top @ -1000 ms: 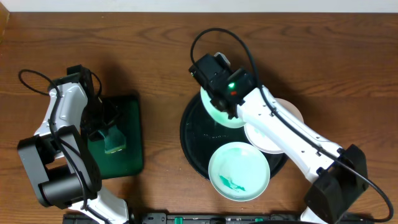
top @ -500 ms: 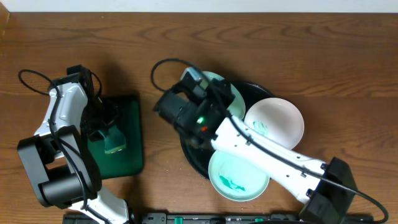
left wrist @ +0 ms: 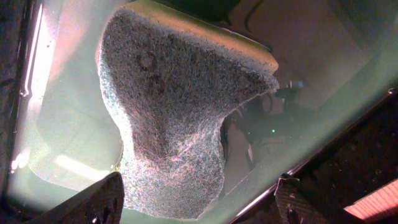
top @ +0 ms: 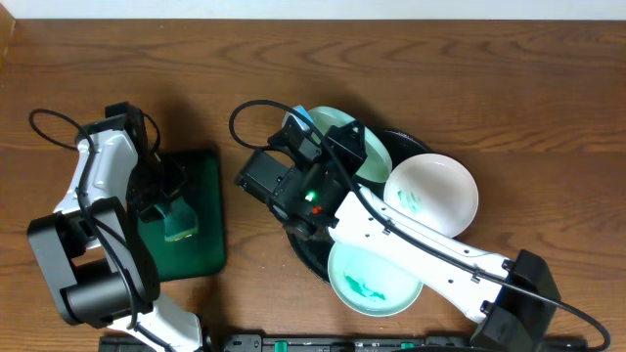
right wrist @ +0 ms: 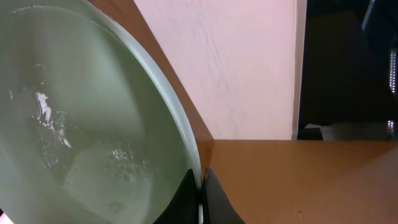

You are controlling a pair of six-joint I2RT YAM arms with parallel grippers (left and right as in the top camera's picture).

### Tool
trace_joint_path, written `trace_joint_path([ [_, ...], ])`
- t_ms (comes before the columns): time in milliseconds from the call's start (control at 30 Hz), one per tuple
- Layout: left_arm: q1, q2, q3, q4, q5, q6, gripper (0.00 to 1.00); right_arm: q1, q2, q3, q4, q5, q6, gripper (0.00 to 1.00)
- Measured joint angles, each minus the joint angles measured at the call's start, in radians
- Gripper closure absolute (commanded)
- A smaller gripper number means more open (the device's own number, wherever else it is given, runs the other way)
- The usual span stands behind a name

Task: Clean dirty plates on tray and stack at the side
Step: 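Swing the held mint-green plate with the right gripper over the tray rightward, then lower the mint-green plate onto the table right of the tray, release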

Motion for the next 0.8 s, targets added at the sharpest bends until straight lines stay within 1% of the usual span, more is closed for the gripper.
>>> trace_joint_path([
  [100, 0.000, 0.000, 0.000, 0.000, 0.000, 0.000, 0.21, 0.000, 0.000, 0.000, 0.000, -0.014, 0.001, 0.99],
  [167, 0.000, 0.000, 0.000, 0.000, 0.000, 0.000, 0.21, -0.002, 0.000, 0.000, -0.002, -0.060, 0.014, 0.99],
  [267, 0.000, 0.000, 0.000, 0.000, 0.000, 0.000, 0.21, -0.020, 0.000, 0.001, -0.009, -0.230, 0.080, 0.99],
  [367, 0.000, 0.000, 0.000, 0.000, 0.000, 0.000, 0.21, -0.070, 0.000, 0.001, -0.010, -0.462, 0.187, 0.99],
  [467, 0.000, 0.000, 0.000, -0.001, 0.000, 0.000, 0.21, -0.149, 0.000, 0.001, -0.009, -0.681, 0.301, 0.99],
  [567, 0.000, 0.000, 0.000, -0.003, 0.000, 0.000, 0.21, -0.233, 0.000, 0.001, 0.000, -0.834, 0.372, 0.99],
  [700, 0.000, 0.000, 0.000, -0.005, 0.000, 0.000, 0.21, -0.369, 0.000, 0.002, 0.025, -1.024, 0.418, 0.99],
  [800, 0.000, 0.000, 0.000, -0.005, 0.000, 0.000, 0.21, -0.501, 0.000, 0.002, 0.033, -1.155, 0.437, 0.99],
])
